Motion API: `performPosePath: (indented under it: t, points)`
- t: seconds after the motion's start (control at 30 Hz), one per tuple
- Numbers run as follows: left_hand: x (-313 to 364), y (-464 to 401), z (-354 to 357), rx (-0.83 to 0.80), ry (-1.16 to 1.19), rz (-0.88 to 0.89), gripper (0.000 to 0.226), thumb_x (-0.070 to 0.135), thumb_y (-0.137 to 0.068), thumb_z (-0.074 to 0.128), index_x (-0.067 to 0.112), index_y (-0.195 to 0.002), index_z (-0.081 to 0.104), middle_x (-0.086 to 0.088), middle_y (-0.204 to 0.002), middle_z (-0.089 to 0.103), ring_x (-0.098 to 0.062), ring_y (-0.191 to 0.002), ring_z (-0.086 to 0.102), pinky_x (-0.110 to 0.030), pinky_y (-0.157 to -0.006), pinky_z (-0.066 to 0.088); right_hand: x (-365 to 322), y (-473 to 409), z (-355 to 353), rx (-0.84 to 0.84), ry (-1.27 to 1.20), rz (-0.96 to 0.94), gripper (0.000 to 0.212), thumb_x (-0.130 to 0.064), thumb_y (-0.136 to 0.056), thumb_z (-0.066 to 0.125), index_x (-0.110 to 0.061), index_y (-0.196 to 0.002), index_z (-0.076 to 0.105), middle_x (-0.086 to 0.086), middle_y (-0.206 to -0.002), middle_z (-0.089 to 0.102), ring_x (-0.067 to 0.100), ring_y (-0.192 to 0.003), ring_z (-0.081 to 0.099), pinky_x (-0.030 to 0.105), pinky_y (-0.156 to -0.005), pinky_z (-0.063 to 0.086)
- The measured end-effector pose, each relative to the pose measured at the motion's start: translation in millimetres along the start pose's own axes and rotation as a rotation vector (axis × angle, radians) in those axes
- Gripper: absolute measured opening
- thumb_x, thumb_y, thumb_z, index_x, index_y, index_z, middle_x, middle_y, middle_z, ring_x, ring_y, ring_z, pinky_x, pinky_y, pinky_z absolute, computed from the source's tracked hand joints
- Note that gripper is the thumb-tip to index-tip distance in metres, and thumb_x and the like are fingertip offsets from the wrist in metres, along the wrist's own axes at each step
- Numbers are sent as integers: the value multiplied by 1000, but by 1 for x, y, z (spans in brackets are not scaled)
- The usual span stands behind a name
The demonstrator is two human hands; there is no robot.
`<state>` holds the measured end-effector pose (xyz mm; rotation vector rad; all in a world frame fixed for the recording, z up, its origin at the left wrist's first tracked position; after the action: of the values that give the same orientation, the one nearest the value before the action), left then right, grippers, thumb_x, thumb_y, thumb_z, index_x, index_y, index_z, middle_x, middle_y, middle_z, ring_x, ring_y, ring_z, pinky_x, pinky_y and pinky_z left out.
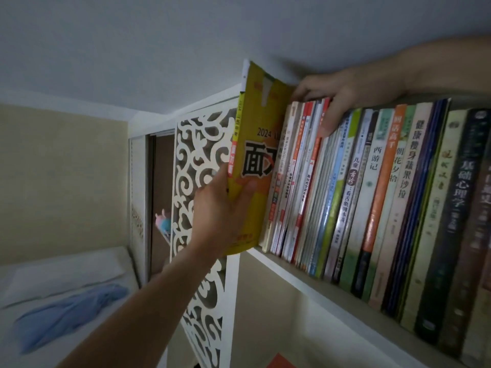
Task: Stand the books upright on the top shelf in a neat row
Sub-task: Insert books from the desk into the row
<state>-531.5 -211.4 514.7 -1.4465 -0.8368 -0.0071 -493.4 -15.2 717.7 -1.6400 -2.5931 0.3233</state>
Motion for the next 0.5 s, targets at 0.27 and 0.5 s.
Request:
performPosePath:
  t: [0.27, 0.5]
  points:
    - [21, 12, 37, 217, -115, 277, 12, 16, -106, 50, 11, -116, 54, 15, -91, 49, -7, -82, 40, -37, -76, 42, -8, -8, -2, -21, 33, 2, 52, -17, -85, 76, -16, -132, 53, 10, -99, 78, 30, -82, 78, 42, -72, 63]
    - [10, 6, 57, 209, -43, 96, 50, 47, -108, 33, 34, -157, 37, -4, -145, 35, -26, -135, 38, -45, -115, 37, -9, 4, -7, -34, 99, -30, 59, -32, -81, 75, -28, -136, 54, 3, -113, 75, 19, -91, 77, 36, -78, 64]
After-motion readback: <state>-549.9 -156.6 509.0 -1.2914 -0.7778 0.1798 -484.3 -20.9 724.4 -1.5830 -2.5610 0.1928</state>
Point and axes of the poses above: each hand's wrist, its own y-axis away from the middle knuckle, its own z-axis out of the palm, x = y × z, the point moved 4 cm from there along -y, towards the middle knuckle
